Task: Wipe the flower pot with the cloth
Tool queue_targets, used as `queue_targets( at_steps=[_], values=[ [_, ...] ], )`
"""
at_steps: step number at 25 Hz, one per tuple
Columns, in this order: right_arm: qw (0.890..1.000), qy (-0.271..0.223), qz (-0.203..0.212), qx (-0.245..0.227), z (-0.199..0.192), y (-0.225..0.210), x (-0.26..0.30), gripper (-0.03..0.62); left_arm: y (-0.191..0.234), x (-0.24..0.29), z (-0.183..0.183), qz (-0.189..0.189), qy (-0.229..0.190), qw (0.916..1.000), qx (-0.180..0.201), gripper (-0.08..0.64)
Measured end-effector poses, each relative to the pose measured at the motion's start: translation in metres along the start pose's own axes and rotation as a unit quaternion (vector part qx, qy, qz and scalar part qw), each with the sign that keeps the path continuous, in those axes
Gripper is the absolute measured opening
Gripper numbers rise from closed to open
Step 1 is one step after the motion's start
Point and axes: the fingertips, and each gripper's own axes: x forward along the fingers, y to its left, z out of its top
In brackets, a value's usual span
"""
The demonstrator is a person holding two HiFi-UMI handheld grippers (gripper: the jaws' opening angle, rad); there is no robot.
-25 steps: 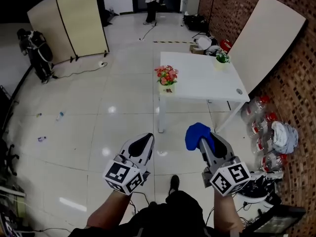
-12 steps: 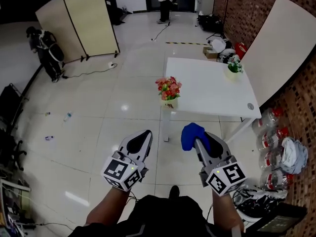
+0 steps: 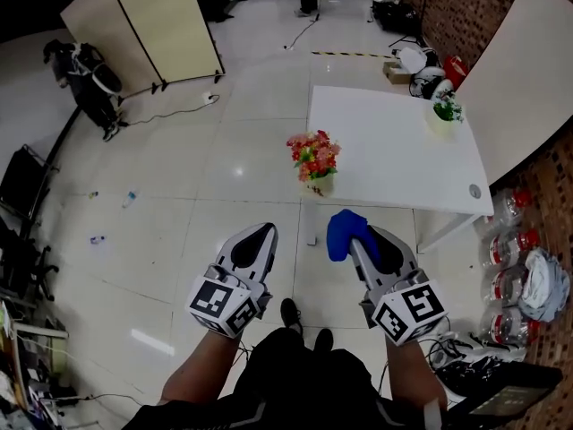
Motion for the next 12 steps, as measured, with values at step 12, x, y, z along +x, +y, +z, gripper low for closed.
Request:
queue_targets(
  at_steps=[12],
  values=[
    [0.999,-0.004,-0.033,-0.019,0.016,-0.017,0.095,0.097,0.084,0.056,0.005,-0.026,0.000,0.9996,-0.014,0.005]
  ],
)
